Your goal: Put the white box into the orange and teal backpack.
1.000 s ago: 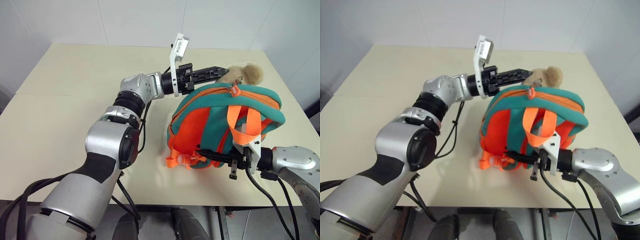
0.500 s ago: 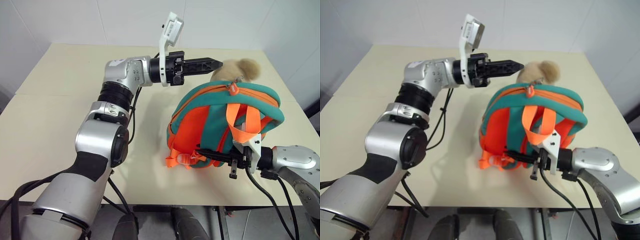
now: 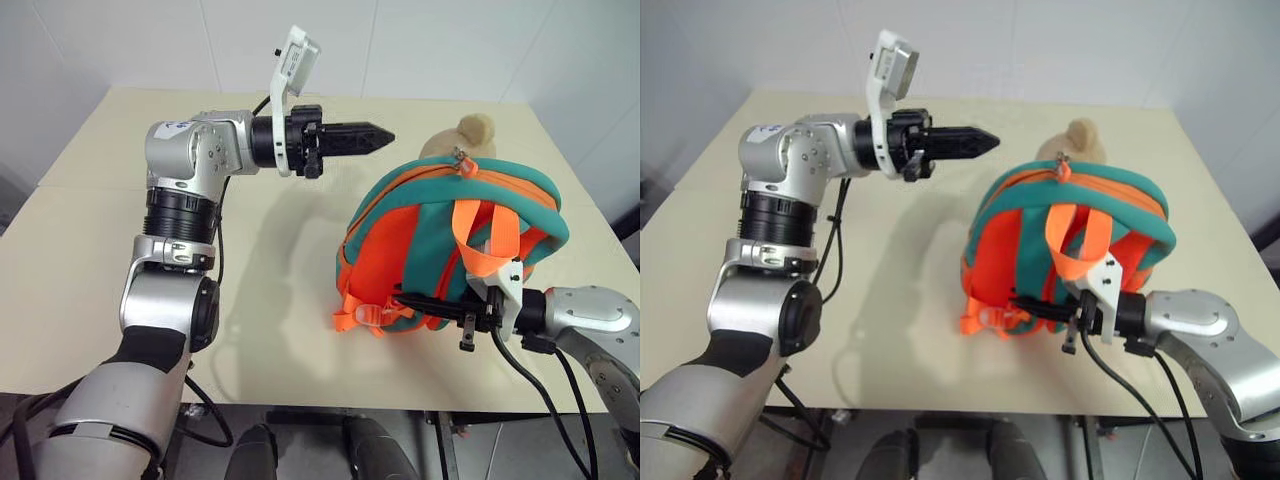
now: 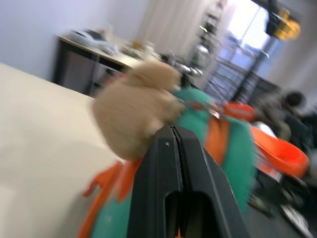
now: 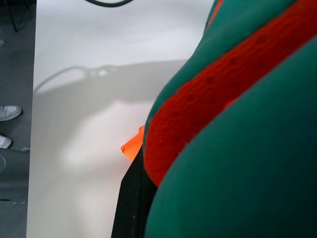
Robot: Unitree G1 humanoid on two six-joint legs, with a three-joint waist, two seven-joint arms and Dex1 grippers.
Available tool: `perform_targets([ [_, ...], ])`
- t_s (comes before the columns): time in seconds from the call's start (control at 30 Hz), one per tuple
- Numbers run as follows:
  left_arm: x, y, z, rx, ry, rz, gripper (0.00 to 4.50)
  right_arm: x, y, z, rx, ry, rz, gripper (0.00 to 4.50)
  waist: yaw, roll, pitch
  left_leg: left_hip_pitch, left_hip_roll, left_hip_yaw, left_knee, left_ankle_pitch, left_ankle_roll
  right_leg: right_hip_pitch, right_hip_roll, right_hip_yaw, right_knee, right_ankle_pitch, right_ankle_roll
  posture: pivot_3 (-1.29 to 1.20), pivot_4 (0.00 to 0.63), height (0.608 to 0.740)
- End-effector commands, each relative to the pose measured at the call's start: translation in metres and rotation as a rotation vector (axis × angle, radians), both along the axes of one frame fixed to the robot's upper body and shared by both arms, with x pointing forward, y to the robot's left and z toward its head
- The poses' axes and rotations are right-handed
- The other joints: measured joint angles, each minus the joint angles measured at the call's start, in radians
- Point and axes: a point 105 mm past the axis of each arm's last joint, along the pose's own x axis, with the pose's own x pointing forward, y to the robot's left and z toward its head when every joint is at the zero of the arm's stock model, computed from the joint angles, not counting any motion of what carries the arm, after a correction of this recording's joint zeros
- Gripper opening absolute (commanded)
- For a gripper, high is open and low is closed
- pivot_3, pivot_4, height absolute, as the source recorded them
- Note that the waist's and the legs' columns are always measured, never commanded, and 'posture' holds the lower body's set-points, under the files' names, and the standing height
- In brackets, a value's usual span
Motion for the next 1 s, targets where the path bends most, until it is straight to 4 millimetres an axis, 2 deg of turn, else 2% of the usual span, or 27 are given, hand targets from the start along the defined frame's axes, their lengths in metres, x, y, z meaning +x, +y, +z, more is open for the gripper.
perform_targets([
  [0.03,-0.001,-0.013,0.013,-0.042,-0.007,-0.041,0.00,0.000,0.004,0.005,0.009,-0.026,0.026,0.13,-0.002,0.000,0.000,0.000,0.000,0.000,0.000,0.000,0.000,0.000,0.000,0.000,0.000,0.000,0.000,0.00,0.150,0.740],
  [0.1,0.003,-0.022,0.005,-0.024,-0.009,-0.038,0.00,0.000,0.004,0.005,0.008,-0.028,0.022,0.13,-0.002,0.000,0.000,0.000,0.000,0.000,0.000,0.000,0.000,0.000,0.000,0.000,0.000,0.000,0.000,0.00,0.150,0.740],
  [0.13,0.005,-0.025,0.002,-0.016,-0.008,-0.032,0.41,0.001,0.004,0.005,0.008,-0.030,0.020,0.13,-0.004,0.000,0.000,0.000,0.000,0.000,-0.001,0.000,0.000,0.000,0.000,0.000,0.000,0.000,0.000,0.00,0.150,0.740],
  [0.23,0.010,-0.035,-0.010,0.011,0.010,-0.027,1.22,-0.001,0.002,0.005,0.010,-0.035,0.002,0.13,-0.005,0.000,0.000,0.001,0.000,0.000,-0.004,0.000,0.000,-0.001,0.000,0.000,0.000,-0.001,-0.001,0.00,0.150,0.740],
  [0.57,0.016,-0.035,0.006,-0.135,0.123,-0.025,4.38,-0.004,0.001,0.004,0.012,-0.033,-0.027,0.13,-0.002,0.000,0.000,0.000,0.000,0.000,-0.006,0.000,0.000,-0.002,0.000,0.000,-0.001,-0.001,-0.001,0.00,0.150,0.740],
  [0.6,0.016,-0.035,0.007,-0.151,0.144,-0.034,4.50,-0.004,0.001,0.004,0.012,-0.033,-0.028,0.13,-0.002,0.000,0.000,0.000,0.000,0.000,-0.006,0.000,0.000,-0.002,0.000,0.000,-0.001,-0.001,-0.001,0.00,0.150,0.740],
  [0.77,0.014,-0.039,0.004,-0.179,0.255,-0.069,4.50,-0.003,0.002,0.003,0.010,-0.033,-0.028,0.13,-0.003,0.000,0.000,0.000,0.000,0.000,-0.006,0.000,0.000,-0.002,0.000,0.000,-0.001,-0.001,-0.001,0.00,0.150,0.740],
  [1.0,0.007,-0.052,-0.007,-0.119,0.322,-0.111,4.50,-0.005,0.002,0.003,0.008,-0.034,-0.025,0.13,-0.003,0.000,0.000,0.000,0.000,0.000,-0.006,0.000,0.000,-0.002,0.000,0.000,-0.001,-0.001,-0.001,0.00,0.150,0.740],
])
